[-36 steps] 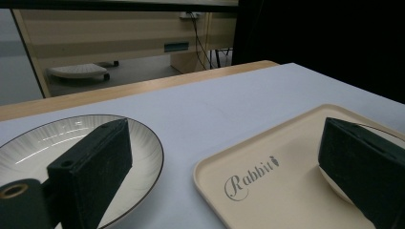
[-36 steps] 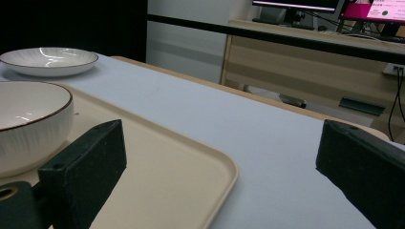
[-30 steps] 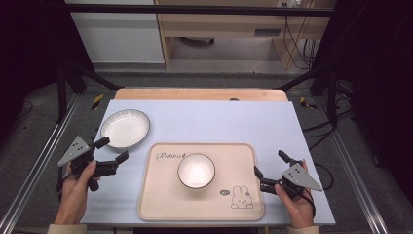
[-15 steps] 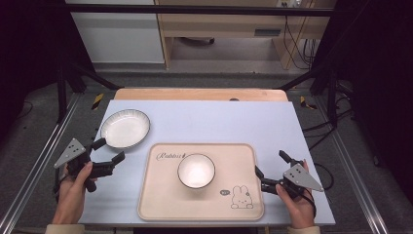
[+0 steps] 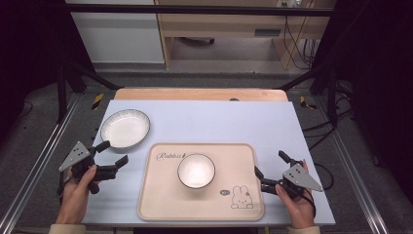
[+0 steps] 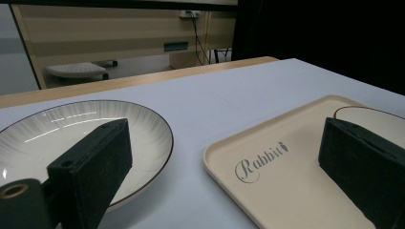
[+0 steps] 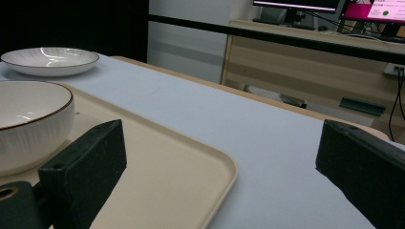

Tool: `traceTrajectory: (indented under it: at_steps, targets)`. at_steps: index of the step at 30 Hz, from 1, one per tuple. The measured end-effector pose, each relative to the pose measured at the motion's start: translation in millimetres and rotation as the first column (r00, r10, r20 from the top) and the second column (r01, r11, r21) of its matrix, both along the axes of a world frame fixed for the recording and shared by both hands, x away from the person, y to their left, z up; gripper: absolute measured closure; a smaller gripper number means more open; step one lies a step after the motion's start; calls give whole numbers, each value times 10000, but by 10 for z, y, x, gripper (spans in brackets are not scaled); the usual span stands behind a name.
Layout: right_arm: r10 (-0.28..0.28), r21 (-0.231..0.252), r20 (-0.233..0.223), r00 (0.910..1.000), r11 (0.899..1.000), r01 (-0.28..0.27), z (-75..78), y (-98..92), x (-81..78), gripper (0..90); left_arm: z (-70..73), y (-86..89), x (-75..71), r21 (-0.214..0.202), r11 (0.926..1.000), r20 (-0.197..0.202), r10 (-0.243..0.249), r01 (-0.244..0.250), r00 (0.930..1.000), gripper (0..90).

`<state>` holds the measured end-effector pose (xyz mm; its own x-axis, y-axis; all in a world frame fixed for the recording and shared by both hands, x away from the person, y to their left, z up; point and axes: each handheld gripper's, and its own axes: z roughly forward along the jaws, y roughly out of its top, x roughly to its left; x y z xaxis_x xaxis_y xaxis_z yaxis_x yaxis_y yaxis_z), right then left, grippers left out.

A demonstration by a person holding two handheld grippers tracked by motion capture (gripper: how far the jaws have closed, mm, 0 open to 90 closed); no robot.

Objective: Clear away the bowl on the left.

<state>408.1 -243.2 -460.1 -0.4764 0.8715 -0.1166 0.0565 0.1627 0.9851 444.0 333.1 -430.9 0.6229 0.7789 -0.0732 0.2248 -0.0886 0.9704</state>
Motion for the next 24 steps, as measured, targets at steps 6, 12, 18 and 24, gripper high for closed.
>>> traceTrajectory:
  at_steps: [6, 12, 18, 24]
  targets:
    - [25, -6, -28, 10000, 10000, -25, -6, 2, 2, 34, -65, -44, -11, 20, 9998, -66, -187, 187, 9998, 41]
    - [45, -12, -56, 10000, 10000, -45, -9, 2, 2, 34, -128, -78, -34, 79, 9994, -178, -333, 335, 9993, 41]
    - [58, 0, -75, 10000, 10000, -58, -14, 4, 4, 35, -175, -111, -64, 168, 9990, -302, -407, 412, 9987, 41]
    - [69, 10, -79, 9999, 10000, -69, -18, 6, 8, 36, -190, -116, -83, 177, 9989, -325, -435, 441, 9985, 42]
